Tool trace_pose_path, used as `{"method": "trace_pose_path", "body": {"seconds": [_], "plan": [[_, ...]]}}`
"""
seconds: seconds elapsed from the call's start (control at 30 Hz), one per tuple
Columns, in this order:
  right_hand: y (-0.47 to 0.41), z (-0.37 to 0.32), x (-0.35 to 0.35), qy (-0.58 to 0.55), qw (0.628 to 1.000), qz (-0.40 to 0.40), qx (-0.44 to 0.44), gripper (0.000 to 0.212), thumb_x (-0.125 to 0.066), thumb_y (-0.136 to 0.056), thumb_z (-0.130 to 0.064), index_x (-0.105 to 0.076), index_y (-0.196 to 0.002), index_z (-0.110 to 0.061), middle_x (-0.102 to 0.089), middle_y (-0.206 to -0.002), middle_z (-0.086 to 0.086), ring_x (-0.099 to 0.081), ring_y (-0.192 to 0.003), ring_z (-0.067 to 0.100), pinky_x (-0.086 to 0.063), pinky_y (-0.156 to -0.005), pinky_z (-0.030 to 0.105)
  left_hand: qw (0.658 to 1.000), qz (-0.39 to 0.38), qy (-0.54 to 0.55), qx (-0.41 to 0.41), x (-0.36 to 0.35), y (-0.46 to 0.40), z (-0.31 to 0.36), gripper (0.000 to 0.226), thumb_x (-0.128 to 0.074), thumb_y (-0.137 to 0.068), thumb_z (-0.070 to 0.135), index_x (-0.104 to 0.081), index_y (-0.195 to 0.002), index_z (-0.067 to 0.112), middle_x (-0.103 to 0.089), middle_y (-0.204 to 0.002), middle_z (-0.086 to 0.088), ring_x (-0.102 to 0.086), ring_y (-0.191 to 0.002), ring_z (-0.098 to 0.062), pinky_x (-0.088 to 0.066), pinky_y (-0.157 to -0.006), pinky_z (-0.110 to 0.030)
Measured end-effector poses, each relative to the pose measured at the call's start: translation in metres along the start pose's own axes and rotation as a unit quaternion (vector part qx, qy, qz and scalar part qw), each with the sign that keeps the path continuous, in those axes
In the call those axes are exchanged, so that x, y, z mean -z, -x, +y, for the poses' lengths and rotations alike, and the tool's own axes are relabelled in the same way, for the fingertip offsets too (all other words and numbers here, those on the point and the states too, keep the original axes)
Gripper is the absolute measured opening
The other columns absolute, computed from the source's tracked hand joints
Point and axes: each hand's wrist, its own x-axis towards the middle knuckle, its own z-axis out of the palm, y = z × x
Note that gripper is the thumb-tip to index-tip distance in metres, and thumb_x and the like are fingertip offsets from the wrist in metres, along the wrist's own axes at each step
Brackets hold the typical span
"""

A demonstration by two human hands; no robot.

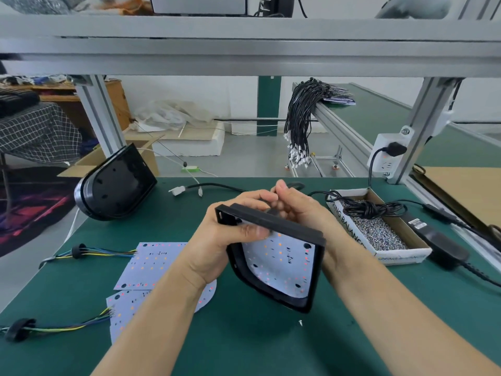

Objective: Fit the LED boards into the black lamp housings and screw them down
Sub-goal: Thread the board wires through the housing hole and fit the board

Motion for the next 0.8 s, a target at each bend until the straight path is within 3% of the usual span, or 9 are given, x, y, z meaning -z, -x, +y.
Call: {"method": "trace_pose_path", "body": {"seconds": [0.07, 0.13, 0.23, 0.3, 0.4, 0.5, 0.63, 0.73, 0.8], "plan": [[0.003, 0.002, -0.002, 0.007, 1.000, 0.008, 0.006, 0.023, -0.060, -0.090, -0.031, -0.053, -0.077, -0.013, -0.046, -0.065, 0.003, -0.039, -0.059, 0.014, -0.033, -0.062, 0.026, 1.000, 0.016, -0.007, -0.008, -0.003, -0.002, 0.000, 0.028, -0.083, -0.050, 0.010, -0.077, -0.077, 0.010, -0.068, -0.103, -0.012, -0.063, -0.104, -0.032, -0.045, -0.103, -0.044], [0.005, 0.001, -0.006, 0.011, 0.999, 0.032, 0.013, 0.024, -0.062, -0.091, -0.028, -0.056, -0.075, -0.012, -0.047, -0.065, 0.005, -0.041, -0.058, 0.015, -0.036, -0.063, 0.027, 0.999, 0.023, -0.024, 0.000, -0.004, -0.002, 0.001, 0.023, -0.077, -0.052, 0.010, -0.077, -0.075, 0.013, -0.072, -0.094, -0.007, -0.065, -0.097, -0.026, -0.049, -0.098, -0.038], [-0.001, -0.008, -0.009, -0.002, 0.994, 0.103, 0.027, 0.025, -0.061, -0.092, -0.020, -0.057, -0.071, -0.007, -0.047, -0.049, -0.002, -0.040, -0.040, 0.007, -0.037, -0.044, 0.016, 0.998, -0.033, -0.054, 0.006, -0.005, 0.003, 0.005, 0.028, -0.075, -0.051, 0.011, -0.076, -0.079, 0.008, -0.071, -0.088, -0.006, -0.065, -0.087, -0.020, -0.049, -0.080, -0.024], [-0.006, -0.014, -0.007, -0.051, 0.989, 0.135, 0.042, 0.024, -0.062, -0.092, -0.015, -0.059, -0.070, -0.005, -0.045, -0.044, -0.005, -0.038, -0.036, 0.004, -0.033, -0.038, 0.013, 0.994, -0.071, -0.086, -0.007, -0.006, 0.007, 0.008, 0.030, -0.075, -0.052, 0.011, -0.076, -0.082, 0.010, -0.071, -0.088, -0.003, -0.065, -0.084, -0.017, -0.048, -0.076, -0.020], [-0.009, -0.014, -0.005, -0.091, 0.987, 0.127, 0.047, 0.022, -0.062, -0.092, -0.017, -0.060, -0.073, -0.006, -0.046, -0.046, -0.006, -0.039, -0.039, 0.003, -0.033, -0.038, 0.013, 0.992, -0.065, -0.103, -0.019, -0.003, 0.009, 0.007, 0.031, -0.075, -0.052, 0.013, -0.077, -0.083, 0.016, -0.072, -0.093, -0.003, -0.065, -0.091, -0.019, -0.049, -0.078, -0.025], [-0.006, -0.011, -0.003, -0.122, 0.990, 0.063, 0.010, 0.022, -0.060, -0.092, -0.029, -0.061, -0.080, -0.011, -0.048, -0.052, -0.006, -0.040, -0.043, 0.004, -0.034, -0.039, 0.014, 0.993, -0.057, -0.095, -0.050, 0.002, 0.008, 0.003, 0.032, -0.075, -0.057, 0.010, -0.077, -0.089, 0.016, -0.071, -0.109, -0.004, -0.063, -0.105, -0.022, -0.049, -0.085, -0.028], [0.011, -0.007, -0.001, 0.056, 0.998, -0.011, -0.034, 0.022, -0.063, -0.087, -0.039, -0.069, -0.077, -0.020, -0.051, -0.059, -0.006, -0.051, -0.049, 0.006, -0.040, -0.046, 0.017, 0.989, -0.021, -0.142, -0.036, 0.007, 0.012, -0.008, 0.036, -0.079, -0.057, 0.016, -0.076, -0.093, 0.022, -0.049, -0.141, -0.002, -0.047, -0.131, -0.019, -0.049, -0.092, -0.035], [0.017, -0.012, 0.004, 0.036, 0.999, 0.025, 0.012, 0.018, -0.062, -0.090, -0.030, -0.066, -0.077, -0.017, -0.053, -0.060, -0.005, -0.046, -0.049, 0.005, -0.036, -0.044, 0.016, 0.992, -0.005, -0.120, -0.027, 0.008, 0.012, -0.010, 0.032, -0.079, -0.061, 0.018, -0.076, -0.093, 0.019, -0.059, -0.124, -0.010, -0.047, -0.131, -0.015, -0.047, -0.087, -0.032], [0.020, -0.016, 0.008, -0.001, 0.999, 0.032, 0.025, 0.016, -0.062, -0.089, -0.026, -0.059, -0.079, -0.014, -0.054, -0.054, -0.007, -0.044, -0.043, 0.002, -0.036, -0.039, 0.013, 0.994, 0.001, -0.106, -0.020, 0.007, 0.012, -0.009, 0.033, -0.079, -0.063, 0.018, -0.076, -0.096, 0.018, -0.064, -0.118, -0.006, -0.052, -0.125, -0.014, -0.047, -0.086, -0.025]]}}
